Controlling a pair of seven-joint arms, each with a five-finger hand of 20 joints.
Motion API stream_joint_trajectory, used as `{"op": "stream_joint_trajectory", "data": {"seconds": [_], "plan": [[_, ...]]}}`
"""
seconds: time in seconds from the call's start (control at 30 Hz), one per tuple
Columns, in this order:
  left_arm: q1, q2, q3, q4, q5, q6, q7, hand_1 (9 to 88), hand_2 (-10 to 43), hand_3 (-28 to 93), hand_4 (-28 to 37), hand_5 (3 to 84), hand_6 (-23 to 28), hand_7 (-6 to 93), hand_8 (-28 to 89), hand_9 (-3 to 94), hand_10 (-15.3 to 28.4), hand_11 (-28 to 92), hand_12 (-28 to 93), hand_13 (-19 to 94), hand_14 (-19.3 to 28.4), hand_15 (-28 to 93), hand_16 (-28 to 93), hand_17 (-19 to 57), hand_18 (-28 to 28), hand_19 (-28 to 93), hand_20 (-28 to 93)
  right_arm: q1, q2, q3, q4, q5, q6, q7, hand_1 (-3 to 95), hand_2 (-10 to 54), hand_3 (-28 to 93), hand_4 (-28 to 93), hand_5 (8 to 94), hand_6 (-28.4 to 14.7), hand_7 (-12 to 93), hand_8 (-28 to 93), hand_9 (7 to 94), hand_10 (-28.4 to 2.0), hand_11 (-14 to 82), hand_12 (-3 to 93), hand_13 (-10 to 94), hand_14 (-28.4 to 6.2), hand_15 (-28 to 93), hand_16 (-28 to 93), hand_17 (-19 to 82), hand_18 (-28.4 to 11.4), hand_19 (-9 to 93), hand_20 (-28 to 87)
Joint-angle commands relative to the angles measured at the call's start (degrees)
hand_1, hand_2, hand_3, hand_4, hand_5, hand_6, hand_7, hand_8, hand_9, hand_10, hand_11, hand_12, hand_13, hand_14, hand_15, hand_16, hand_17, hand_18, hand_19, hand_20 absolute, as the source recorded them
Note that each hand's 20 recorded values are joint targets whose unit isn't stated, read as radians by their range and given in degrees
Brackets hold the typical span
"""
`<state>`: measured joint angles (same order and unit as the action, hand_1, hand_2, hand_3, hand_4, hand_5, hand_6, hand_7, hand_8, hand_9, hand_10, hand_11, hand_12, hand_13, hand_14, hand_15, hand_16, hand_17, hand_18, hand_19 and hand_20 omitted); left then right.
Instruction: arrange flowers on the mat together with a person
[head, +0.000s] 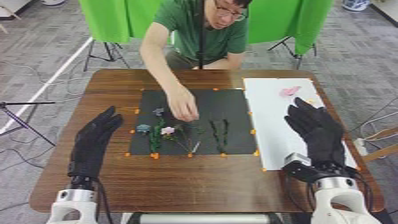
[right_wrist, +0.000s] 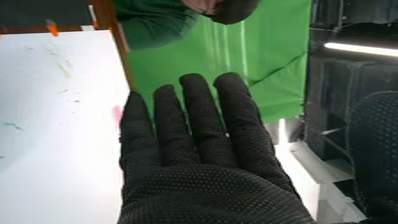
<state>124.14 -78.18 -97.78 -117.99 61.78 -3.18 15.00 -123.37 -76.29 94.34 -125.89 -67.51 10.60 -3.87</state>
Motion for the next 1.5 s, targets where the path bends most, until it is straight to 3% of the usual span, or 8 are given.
{"op": "stream_joint_trajectory", "data": {"seconds": [0.03,0.27,0.5,0.67,0.83,0.97,1.1,1.5], "plan": [[0.46,-0.42,-0.47,0.11,0.31,-0.40,0.08,22.8,-4.3,67,-24.6,43.9,2.9,7.6,-6,43.6,12.5,11,12,33,14.2,9,0,5.8,9.3,1,16,0.04,0.22,-0.05,-0.04,-0.81,2.05,-0.49,7.5,5.0,74,-17,45.5,-6.0,7,-8,44.1,-16.2,4.8,9.6,31,-12.8,9,11,19,-11.3,4,28],[0.61,-0.64,-0.45,0.09,0.33,-0.41,0.05,22.8,-4.2,67,-24.6,43.9,2.9,7.7,-6,43.6,12.5,11,12,33,14.2,9,0,5.8,9.4,1,16,-1.60,-0.07,1.05,-0.32,-0.24,1.62,-1.49,8.5,3.6,74,-17,46.1,-5.7,8,-8,45.0,-16.3,4.9,9.8,31,-12.7,9,11,20,-11.3,5,29],[0.94,-0.66,-0.53,0.00,0.13,-0.24,-0.05,22.7,-4.4,67,-24.5,43.9,2.9,7.7,-6,43.6,12.5,11,12,33,14.2,9,0,5.8,9.5,1,16,-0.86,0.64,1.69,-0.19,-1.77,1.64,-0.59,9.1,3.6,74,-17,48.5,-4.8,9,-9,49.4,-16.8,6.1,12.0,37,-12.6,11,11,25,-13.0,20,36],[0.88,-0.77,-0.71,0.11,0.00,-0.33,-0.08,22.7,-4.4,67,-24.5,43.9,2.8,7.6,-6,43.6,12.4,11,12,33,14.2,9,0,5.8,9.6,1,16,4.02,4.98,3.30,0.91,-9.03,1.26,2.72,11.0,3.6,72,-17,51.9,-4.8,11,-8,52.0,-18.1,12.6,18.5,46,-15.7,14,17,26,-15.3,36,38],[1.32,-0.74,-1.04,-0.08,-0.58,0.08,0.01,22.7,-4.4,67,-24.5,43.9,2.8,7.6,-6,43.7,12.4,11,12,33,14.2,9,0,5.8,9.6,1,16,14.96,11.70,4.49,4.14,-30.99,-1.20,12.89,15.1,0.0,70,-15,51.7,-4.5,12,-7,52.7,-18.8,19.3,22.1,56,-16.4,24,21,28,-18.2,55,40],[1.13,-0.69,-0.80,-0.07,-0.55,0.23,0.09,22.6,-4.5,67,-24.5,43.9,2.8,7.5,-6,43.7,12.4,11,12,33,14.1,9,0,5.8,9.6,1,16,24.14,16.56,3.66,8.80,-47.50,-11.66,21.28,14.3,-4.3,65,-15,40.7,-2.2,9,-6,47.2,-19.0,17.2,23.3,58,-16.9,22,18,33,-19.6,56,36],[0.90,-0.69,-0.50,-0.07,-0.44,0.36,0.18,22.9,-4.1,67,-24.7,43.9,2.8,7.5,-6,43.7,12.4,11,12,33,14.1,9,0,5.9,9.6,1,16,33.62,22.13,-4.08,16.68,-57.89,-11.92,27.10,12.5,-6.3,59,-16,39.0,-1.4,7,-6,46.9,-19.3,15.6,23.7,62,-17.8,23,18,38,-20.9,60,34],[1.26,-0.68,-0.77,-0.34,-0.59,0.68,0.19,23.8,-2.1,67,-24.8,44.1,2.8,7.7,-6,43.9,12.4,11,12,33,14.0,9,0,6.1,9.5,2,16,48.47,25.01,-19.16,36.12,-73.21,-12.94,31.48,27.0,-9.5,63,-16,54.7,-0.4,12,-8,73.3,-15.4,22.5,21.7,93,-6.7,31,22,62,-11.2,87,19]]}}
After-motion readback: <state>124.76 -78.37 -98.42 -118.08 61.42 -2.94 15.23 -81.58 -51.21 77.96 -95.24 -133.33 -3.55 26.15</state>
